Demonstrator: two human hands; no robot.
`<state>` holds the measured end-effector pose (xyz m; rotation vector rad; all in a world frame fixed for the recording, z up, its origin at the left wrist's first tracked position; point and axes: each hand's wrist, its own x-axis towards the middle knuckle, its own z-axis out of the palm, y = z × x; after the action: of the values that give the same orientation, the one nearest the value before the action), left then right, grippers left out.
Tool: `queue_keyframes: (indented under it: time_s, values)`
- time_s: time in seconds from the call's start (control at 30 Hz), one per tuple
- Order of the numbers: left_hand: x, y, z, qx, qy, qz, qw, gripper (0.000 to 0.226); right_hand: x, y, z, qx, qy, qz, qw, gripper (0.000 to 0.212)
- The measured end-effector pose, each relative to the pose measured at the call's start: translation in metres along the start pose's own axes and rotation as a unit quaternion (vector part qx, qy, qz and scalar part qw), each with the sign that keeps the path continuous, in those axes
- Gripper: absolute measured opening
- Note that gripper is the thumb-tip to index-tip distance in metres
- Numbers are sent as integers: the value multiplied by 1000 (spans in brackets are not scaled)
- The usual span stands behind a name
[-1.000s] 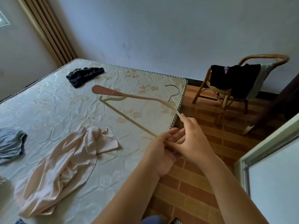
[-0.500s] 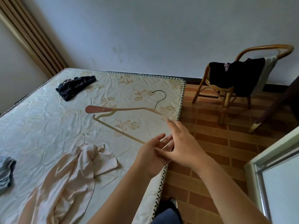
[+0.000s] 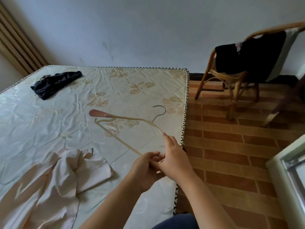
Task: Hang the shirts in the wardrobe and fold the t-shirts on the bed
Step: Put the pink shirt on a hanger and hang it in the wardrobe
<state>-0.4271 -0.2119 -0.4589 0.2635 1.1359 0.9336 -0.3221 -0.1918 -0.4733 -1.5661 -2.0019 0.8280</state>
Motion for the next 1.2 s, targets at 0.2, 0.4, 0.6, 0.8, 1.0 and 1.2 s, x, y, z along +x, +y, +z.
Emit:
queue_keyframes:
  time_s: [0.2,0.4,0.6,0.8,1.0,1.2]
  values:
    - [13,-37,-99,91,-20,-47,995,34,-40,1,110,31,60,90,994,91]
    - [7,-61,-177,194,26,-49,979,18,-71,-15,188,35,60,141,988,89]
    - [24,-74,-214,340,52,-31,938,21,-69,-13,221,-22,22,136,990,87]
    - [50,-82,-217,347,43,-44,936,26,-70,9,235,-25,31,165,985,88]
    - [78,-85,-211,370,57,-37,926,26,-73,28,237,7,37,210,977,89]
    - [100,-83,-216,399,79,-7,913,18,-69,49,250,40,-36,277,959,78]
